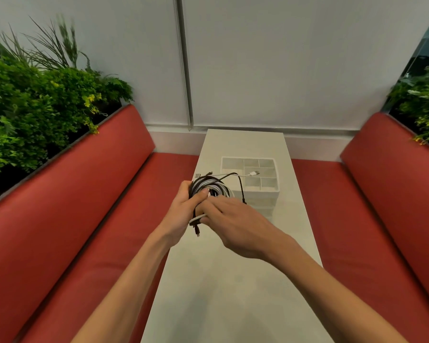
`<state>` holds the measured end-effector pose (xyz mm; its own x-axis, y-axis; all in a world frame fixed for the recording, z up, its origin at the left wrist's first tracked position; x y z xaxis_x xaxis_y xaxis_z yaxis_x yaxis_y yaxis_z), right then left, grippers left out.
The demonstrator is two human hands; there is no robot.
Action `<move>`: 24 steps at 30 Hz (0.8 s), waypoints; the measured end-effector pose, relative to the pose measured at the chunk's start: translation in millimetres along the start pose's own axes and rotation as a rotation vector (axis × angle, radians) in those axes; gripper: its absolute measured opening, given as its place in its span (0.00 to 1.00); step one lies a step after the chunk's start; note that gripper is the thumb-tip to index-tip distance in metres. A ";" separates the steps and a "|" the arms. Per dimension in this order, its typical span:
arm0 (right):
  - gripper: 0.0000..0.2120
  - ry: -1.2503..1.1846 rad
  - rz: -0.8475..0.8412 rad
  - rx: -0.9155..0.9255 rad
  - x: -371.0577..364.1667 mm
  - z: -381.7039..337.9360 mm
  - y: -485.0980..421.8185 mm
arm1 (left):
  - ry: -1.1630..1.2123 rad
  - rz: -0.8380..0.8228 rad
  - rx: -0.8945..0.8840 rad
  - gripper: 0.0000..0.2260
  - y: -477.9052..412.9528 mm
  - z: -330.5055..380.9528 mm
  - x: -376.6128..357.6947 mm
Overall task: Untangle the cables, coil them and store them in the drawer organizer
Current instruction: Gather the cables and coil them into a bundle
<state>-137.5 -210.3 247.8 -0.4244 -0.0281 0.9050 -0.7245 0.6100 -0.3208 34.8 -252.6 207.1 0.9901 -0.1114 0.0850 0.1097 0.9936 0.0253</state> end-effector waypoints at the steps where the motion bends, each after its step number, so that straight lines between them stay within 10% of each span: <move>1: 0.06 -0.052 0.044 -0.018 0.1 2.6 -1.0 | -0.001 -0.020 -0.001 0.03 2.0 2.6 -0.1; 13: 0.06 -0.327 0.515 -0.217 -26.2 31.9 -2.4 | 0.093 -0.214 -0.030 0.23 20.6 13.6 -14.0; 24: 0.19 0.293 0.256 -0.161 -6.4 45.9 7.2 | -0.345 -0.449 -0.047 0.18 11.7 9.2 -0.4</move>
<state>-164.9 -242.0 226.9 -0.3906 0.3530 0.8502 -0.5115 0.6846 -0.5193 35.0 -241.0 216.5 0.7608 -0.5136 0.3967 0.5247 0.8465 0.0898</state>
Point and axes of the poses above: each hand's wrist, its own y-axis away from the middle knuckle, its own x-axis out of the back of the hand, z = x × y, the point moved 1 cm from there along -y, towards the middle knuckle, and after that the axes turned 10 degrees about -y, right-handed, at the moved point
